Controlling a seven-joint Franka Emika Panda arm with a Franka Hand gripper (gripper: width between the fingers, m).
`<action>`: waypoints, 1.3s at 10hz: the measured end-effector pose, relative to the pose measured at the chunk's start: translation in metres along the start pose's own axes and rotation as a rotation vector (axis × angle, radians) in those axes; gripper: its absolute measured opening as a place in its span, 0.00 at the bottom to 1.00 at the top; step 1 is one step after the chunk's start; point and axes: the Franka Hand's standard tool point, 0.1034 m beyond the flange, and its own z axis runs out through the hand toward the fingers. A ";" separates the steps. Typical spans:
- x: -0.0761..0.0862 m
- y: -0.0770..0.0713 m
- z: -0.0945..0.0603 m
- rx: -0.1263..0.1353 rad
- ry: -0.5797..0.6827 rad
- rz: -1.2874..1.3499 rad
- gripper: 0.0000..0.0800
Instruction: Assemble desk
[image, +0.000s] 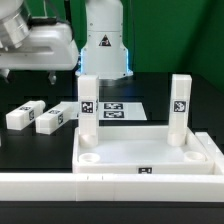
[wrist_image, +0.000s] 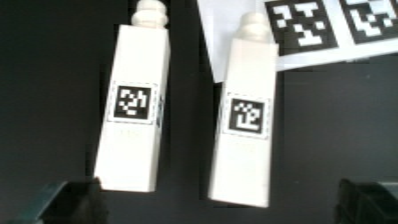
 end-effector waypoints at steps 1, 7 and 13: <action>0.002 -0.003 0.001 -0.007 0.007 -0.009 0.81; 0.004 0.002 0.014 0.096 -0.063 0.100 0.81; 0.008 -0.001 0.018 0.166 -0.108 0.180 0.81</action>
Offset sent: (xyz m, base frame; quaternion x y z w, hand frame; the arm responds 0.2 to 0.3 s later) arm 0.0000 0.0000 0.0000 0.0000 0.0000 0.0000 1.0000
